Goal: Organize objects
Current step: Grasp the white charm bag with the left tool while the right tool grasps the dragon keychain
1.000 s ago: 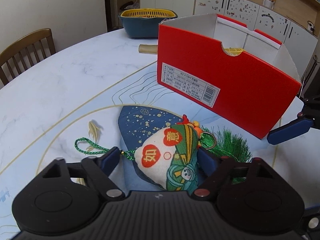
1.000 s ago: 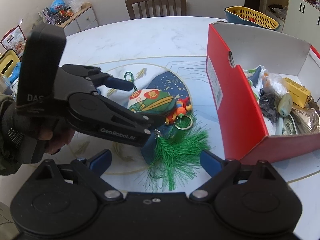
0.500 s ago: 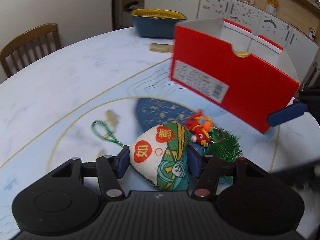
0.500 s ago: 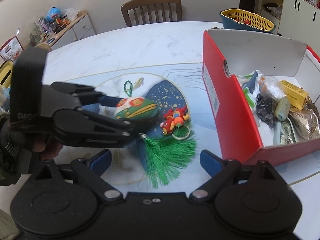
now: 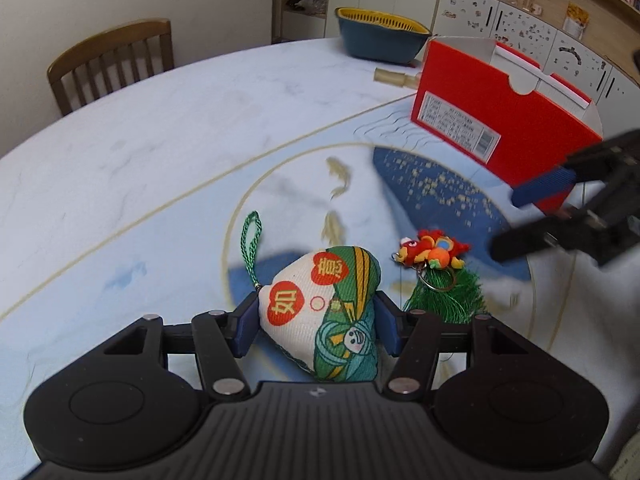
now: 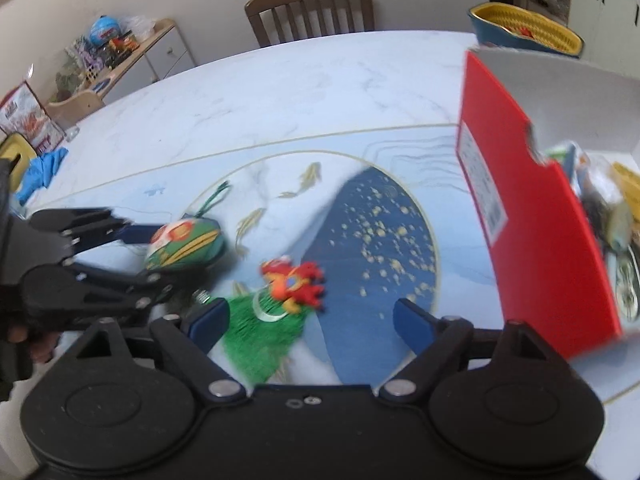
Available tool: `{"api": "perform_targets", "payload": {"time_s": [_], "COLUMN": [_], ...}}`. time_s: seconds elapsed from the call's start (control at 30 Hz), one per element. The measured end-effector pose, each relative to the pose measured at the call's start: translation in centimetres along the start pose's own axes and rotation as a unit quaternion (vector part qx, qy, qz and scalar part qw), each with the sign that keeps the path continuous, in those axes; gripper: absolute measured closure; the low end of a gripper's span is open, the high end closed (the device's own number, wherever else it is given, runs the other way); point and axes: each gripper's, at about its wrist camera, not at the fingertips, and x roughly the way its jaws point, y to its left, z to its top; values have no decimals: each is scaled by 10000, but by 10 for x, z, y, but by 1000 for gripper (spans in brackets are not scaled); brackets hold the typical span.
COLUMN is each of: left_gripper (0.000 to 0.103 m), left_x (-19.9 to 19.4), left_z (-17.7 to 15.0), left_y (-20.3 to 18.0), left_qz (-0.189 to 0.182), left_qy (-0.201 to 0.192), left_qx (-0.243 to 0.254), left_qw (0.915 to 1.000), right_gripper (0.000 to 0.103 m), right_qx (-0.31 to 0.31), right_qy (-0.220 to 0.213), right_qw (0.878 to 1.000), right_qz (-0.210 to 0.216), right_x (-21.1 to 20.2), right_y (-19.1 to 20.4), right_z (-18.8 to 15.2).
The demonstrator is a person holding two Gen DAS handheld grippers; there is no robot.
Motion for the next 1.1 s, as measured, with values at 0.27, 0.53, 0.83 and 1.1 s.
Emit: {"api": "perform_targets", "payload": {"time_s": [0.27,0.53,0.83,1.1], "left_gripper": [45,45,45,45], "left_x": [-4,-6,-8,-17], "left_z": [-7,-10,-10,-8], "left_y": [0,2,2,-2], "left_qz": [34,8,61,157], "left_qy": [-73,-110,-116,-190], "left_qx": [-145,-242,-289,-350], "left_qw": [9999,9996,9995,9991], "right_gripper": [34,56,64,64], "right_qx": [-587,-822,-811,-126], "right_qy": [166,229,208,100], "right_qw": [9981,9962,9962,9987], "right_qz": [-72,-195,-242,-476], "right_x": [37,48,46,30], "right_y": [29,40,41,1], "right_z": [9,13,11,6]}}
